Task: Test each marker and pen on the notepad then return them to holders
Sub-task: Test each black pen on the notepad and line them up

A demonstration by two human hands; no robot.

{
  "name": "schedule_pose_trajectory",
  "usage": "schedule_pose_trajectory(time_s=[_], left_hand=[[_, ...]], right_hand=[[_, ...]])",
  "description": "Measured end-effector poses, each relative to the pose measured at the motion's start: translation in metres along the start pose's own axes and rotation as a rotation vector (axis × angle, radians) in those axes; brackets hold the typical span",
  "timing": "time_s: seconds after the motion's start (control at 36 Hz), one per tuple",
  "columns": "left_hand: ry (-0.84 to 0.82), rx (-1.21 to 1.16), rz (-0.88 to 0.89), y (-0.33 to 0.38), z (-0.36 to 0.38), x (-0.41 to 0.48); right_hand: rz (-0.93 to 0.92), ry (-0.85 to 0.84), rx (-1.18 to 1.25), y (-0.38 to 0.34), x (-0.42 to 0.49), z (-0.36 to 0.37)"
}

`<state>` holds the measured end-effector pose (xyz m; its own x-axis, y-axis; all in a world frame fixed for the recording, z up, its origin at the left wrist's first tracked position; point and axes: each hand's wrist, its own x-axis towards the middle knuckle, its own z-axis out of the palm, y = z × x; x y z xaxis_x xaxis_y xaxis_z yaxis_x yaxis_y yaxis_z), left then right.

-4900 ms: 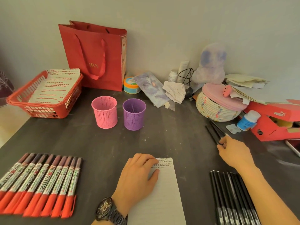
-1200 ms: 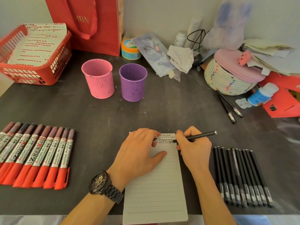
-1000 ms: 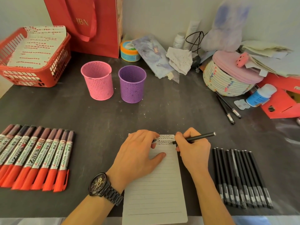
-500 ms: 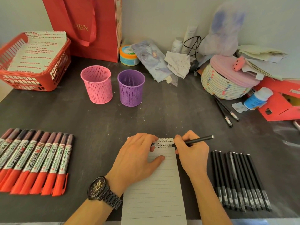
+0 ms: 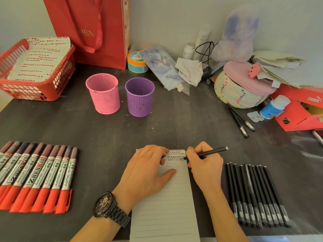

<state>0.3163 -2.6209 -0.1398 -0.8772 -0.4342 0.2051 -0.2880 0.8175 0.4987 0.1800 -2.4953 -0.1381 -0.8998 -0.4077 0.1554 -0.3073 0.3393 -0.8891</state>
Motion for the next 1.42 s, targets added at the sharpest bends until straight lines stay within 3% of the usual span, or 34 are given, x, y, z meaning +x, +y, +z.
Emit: schedule_pose_trajectory(time_s=[0.39, 0.56, 0.86, 1.06, 1.42], left_hand=[[0.009, -0.112, 0.016, 0.003, -0.008, -0.002], [0.116, -0.074, 0.039, 0.000, -0.004, 0.000], [0.204, 0.065, 0.072, -0.003, 0.004, 0.003], [0.140, -0.115, -0.048, -0.001, 0.001, 0.001], [0.205, -0.067, 0.010, -0.001, 0.001, 0.002]], right_hand=[[-0.013, 0.079, 0.143, -0.007, -0.002, -0.001], [-0.035, -0.032, 0.431, -0.008, -0.004, -0.006], [-0.070, -0.095, 0.468, -0.009, -0.008, -0.010], [-0.044, -0.111, 0.558, -0.008, -0.006, -0.014], [-0.051, -0.161, 0.623, -0.003, -0.005, -0.015]])
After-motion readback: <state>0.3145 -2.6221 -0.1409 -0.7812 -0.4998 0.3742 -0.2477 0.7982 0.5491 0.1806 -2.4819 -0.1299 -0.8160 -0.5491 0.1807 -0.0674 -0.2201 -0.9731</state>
